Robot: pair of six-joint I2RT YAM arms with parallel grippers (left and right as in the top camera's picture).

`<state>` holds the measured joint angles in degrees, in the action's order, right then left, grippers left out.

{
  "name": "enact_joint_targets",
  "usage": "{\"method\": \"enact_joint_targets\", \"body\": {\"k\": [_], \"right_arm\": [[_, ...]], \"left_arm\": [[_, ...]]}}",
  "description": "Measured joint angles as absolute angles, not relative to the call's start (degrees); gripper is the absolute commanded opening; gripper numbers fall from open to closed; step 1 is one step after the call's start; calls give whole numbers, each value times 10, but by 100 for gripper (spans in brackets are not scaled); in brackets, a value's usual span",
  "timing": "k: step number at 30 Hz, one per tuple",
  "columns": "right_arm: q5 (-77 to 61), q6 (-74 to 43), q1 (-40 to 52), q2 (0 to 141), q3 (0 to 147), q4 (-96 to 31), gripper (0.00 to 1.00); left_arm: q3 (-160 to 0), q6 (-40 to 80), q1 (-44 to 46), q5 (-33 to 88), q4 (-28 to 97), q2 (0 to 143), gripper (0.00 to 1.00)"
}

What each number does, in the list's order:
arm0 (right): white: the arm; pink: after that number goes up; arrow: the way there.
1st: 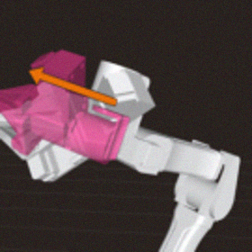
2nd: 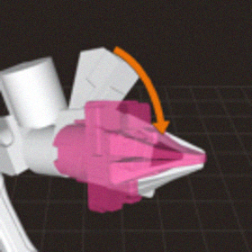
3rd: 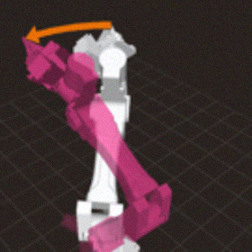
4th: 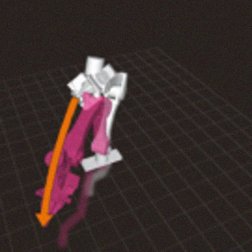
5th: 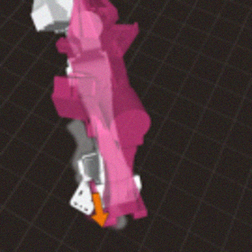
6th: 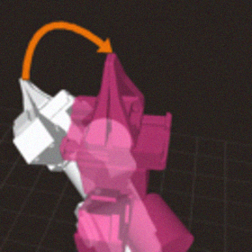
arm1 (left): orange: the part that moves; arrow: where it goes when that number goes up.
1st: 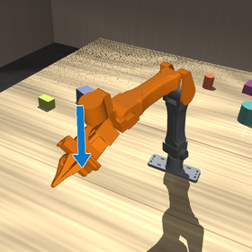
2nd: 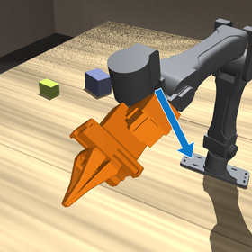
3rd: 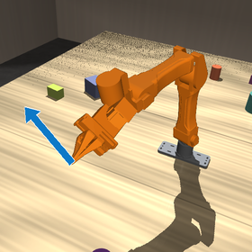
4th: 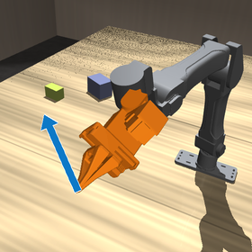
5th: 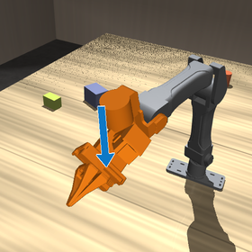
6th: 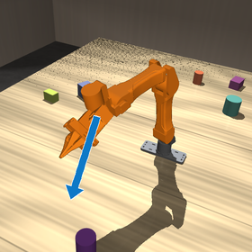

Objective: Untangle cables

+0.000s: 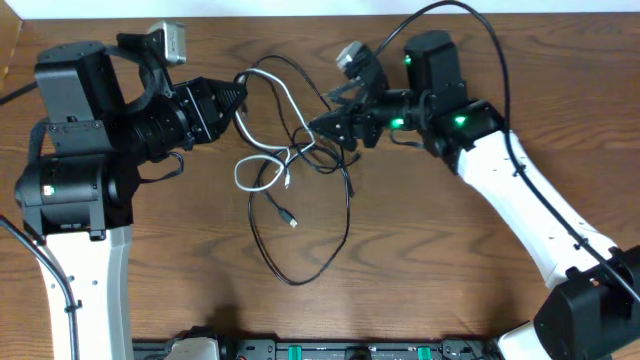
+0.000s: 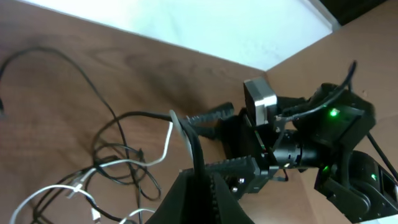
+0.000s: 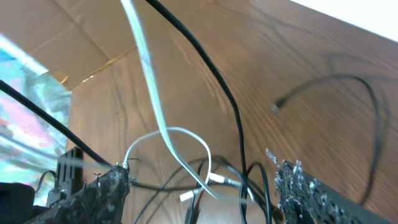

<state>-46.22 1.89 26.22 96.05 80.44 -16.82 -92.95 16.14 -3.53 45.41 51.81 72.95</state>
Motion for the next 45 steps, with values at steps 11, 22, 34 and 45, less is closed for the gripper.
{"method": "enact_joint_targets", "body": {"k": [11, 22, 34, 45], "right_arm": [[-365, 14, 339, 988, 804, -76, 47], [-251, -13, 322, 1011, 804, -149, 1], [-160, -27, 212, 834, 804, -324, 1], [-160, -27, 199, 735, 804, -345, 1]], "left_arm": [[-929, 162, -35, 479, 558, 730, 7], [-929, 128, -35, 418, 605, 731, 15], [-927, 111, -33, 226, 627, 813, 51], [-924, 80, -33, 221, 628, 851, 55]]}}
